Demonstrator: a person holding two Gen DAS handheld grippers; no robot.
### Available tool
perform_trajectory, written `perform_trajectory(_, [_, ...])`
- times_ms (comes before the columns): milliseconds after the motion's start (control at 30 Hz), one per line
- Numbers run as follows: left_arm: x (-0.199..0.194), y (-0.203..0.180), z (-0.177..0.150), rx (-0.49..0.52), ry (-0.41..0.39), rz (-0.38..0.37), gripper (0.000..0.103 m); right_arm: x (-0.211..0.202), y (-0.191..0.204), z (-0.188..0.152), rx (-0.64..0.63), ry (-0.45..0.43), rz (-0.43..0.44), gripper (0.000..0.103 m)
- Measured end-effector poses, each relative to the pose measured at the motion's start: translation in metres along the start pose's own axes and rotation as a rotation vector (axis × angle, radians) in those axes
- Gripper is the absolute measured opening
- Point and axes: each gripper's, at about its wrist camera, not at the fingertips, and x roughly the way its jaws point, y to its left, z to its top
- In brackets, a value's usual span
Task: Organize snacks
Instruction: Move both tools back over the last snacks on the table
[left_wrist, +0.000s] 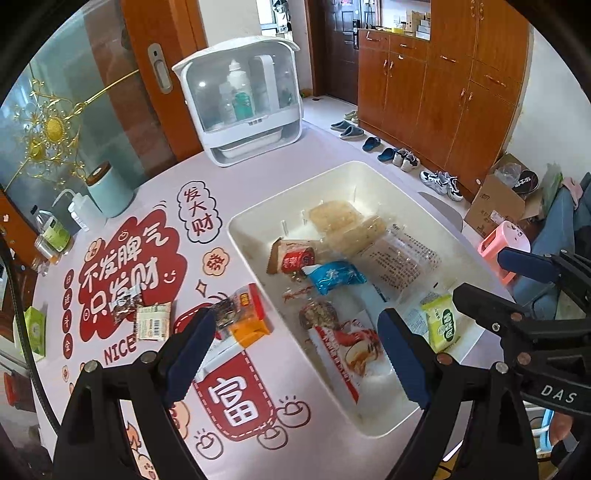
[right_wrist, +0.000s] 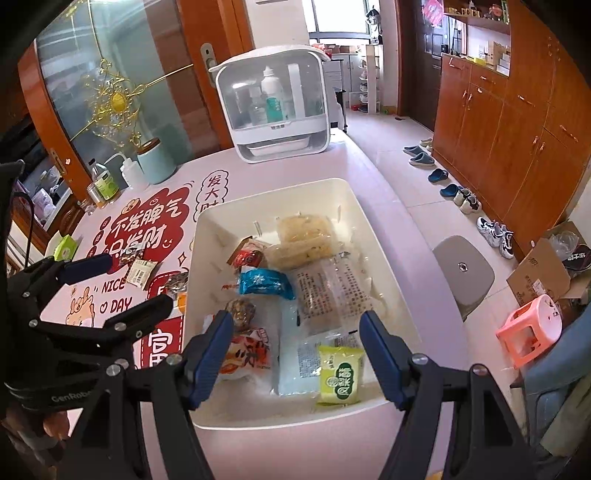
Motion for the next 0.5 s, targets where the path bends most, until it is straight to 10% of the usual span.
perform_trajectory(500, [-0.029,0.047,-0.041,0.021,0.012,0.037,0.089,0.001,0.048,-0.012,0.034,0.031,0.033,0.071])
